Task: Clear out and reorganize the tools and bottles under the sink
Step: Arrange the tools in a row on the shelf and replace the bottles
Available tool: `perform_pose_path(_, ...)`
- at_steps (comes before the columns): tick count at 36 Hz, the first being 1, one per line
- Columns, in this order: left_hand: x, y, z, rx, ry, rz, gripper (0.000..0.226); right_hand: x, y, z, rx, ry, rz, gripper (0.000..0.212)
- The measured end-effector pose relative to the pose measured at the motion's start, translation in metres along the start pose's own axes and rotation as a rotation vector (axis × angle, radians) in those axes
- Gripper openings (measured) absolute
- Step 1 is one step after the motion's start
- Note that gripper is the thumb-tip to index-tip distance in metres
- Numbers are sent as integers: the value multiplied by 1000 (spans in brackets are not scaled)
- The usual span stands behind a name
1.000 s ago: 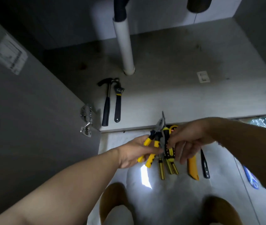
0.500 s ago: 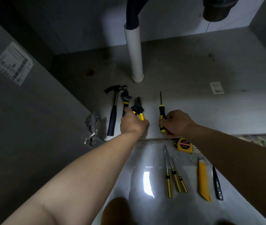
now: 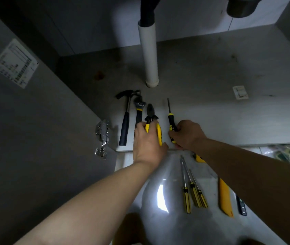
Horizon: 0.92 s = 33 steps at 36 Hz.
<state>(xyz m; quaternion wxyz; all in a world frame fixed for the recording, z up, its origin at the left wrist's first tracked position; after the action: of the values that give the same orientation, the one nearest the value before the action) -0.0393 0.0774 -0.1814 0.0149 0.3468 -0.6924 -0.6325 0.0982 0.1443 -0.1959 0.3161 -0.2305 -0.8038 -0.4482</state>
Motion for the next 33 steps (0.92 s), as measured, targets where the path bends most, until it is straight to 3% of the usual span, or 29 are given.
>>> perform_pose_path(5, 4, -3, -12, 3, -120, 42, 65, 2, 2, -2, -18, -12, -7, 26)
perform_pose_path(33, 4, -6, 31, 24, -82, 85, 63, 22, -15, 9, -123, 93, 53, 32)
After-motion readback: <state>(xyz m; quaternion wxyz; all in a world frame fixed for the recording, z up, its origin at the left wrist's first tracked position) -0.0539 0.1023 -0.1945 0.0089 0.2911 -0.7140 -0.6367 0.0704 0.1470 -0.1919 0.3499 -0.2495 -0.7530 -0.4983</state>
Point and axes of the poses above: each hand's wrist, its own z-axis towards the middle knuckle, its own y-axis out of the back of the hand, x = y × z, the point moved 9 cm from there along z, towards the middle knuckle, and after that the axes turned 10 degrees about y, right-handed, at the moved point
